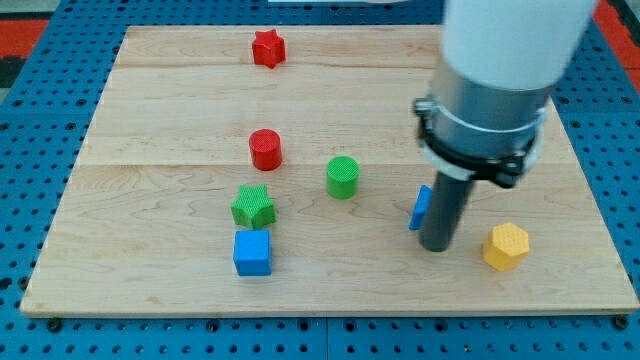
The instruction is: Move the yellow heart to the bottom center
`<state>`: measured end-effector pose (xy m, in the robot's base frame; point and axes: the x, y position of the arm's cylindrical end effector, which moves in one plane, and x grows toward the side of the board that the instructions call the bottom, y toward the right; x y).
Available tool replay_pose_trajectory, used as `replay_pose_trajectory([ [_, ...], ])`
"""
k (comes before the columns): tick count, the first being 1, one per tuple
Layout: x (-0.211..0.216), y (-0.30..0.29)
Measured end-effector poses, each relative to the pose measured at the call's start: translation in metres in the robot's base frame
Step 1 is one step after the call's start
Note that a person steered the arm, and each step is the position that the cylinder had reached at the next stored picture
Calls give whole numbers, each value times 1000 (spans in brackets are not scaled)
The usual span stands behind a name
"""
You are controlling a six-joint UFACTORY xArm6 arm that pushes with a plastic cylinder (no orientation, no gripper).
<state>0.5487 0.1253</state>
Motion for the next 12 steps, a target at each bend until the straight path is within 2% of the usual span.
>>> replay_pose_trajectory([
  [1,0,34],
  [3,-44,58],
  [5,-136,116],
  [6,-201,157],
  [7,-278,164],
  [8,-324,139],
  [9,-341,82],
  [11,-331,-48],
  [12,-335,-62],
])
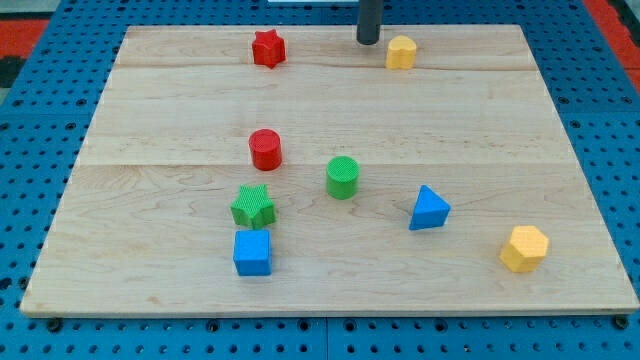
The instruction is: Move the yellow heart to the bottom center
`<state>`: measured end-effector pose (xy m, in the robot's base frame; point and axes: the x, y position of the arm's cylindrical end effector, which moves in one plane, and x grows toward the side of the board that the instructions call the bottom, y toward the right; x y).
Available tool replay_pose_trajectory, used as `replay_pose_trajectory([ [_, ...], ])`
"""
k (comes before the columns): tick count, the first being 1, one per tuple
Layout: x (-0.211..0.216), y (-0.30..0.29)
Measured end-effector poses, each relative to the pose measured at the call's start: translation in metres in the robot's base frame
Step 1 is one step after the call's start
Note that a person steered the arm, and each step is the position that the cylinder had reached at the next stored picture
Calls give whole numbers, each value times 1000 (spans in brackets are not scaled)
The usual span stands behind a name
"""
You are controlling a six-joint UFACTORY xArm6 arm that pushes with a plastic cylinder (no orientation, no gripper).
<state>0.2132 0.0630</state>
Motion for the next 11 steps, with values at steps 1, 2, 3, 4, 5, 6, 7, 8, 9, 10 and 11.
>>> replay_pose_trajectory([
  [1,-5,21],
  [2,11,44],
  [3,33,41],
  [4,62,44],
  [5,87,51],
  [6,87,101],
  [7,102,102],
  [8,102,56],
  [9,90,30],
  [10,117,25],
  [11,150,25],
])
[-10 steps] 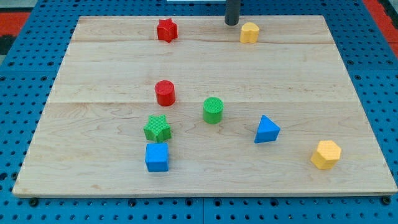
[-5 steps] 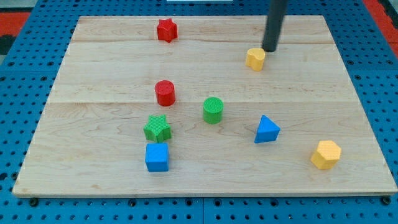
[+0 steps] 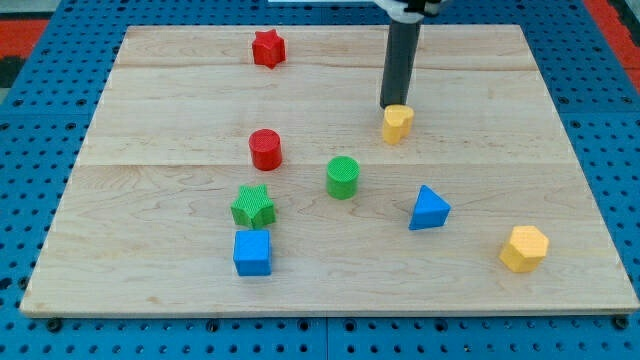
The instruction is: Move the yellow heart to the bottom center
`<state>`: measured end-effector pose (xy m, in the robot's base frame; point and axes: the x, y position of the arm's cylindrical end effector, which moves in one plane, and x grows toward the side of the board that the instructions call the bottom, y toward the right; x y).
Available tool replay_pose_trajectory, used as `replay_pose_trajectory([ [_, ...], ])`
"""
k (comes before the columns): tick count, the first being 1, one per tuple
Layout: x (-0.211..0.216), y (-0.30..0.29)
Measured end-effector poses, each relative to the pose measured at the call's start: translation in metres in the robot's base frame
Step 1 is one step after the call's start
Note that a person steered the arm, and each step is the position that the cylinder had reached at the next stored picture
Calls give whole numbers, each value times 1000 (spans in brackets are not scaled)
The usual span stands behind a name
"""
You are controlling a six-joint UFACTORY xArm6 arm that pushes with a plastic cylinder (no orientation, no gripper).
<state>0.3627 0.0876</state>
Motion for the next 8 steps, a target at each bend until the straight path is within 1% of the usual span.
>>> replay_pose_trajectory([
  [1,12,15],
  [3,65,18],
  [4,82,18],
  [6,89,7],
  [8,126,6],
])
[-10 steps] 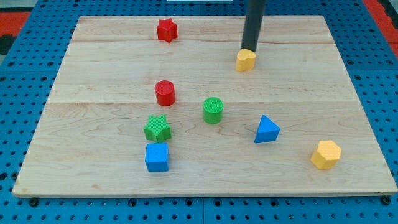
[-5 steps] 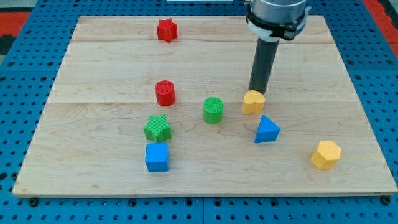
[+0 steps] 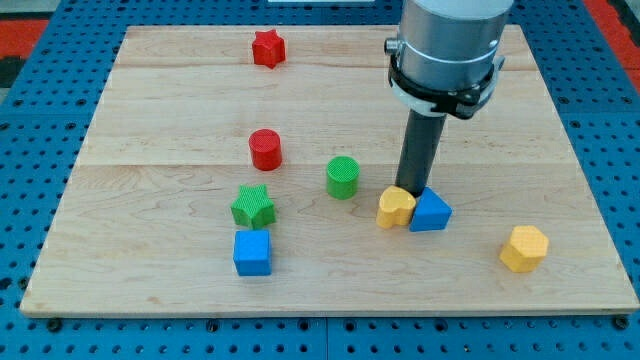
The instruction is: Move the yellow heart to the bottom center
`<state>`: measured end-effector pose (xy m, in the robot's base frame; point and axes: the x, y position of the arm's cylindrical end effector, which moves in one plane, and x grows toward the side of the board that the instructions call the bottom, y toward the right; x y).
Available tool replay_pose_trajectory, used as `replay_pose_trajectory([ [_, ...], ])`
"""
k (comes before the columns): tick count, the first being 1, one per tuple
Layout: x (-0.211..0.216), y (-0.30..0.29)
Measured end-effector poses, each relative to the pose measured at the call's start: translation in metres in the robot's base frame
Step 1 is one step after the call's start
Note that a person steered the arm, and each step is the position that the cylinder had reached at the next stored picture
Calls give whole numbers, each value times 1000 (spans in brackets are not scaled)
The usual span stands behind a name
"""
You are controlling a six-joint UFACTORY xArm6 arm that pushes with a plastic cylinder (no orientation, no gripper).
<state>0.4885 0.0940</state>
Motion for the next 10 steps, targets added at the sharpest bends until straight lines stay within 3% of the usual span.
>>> replay_pose_trajectory([
  [7,52,-29],
  [9,38,-94],
  [10,44,-96],
])
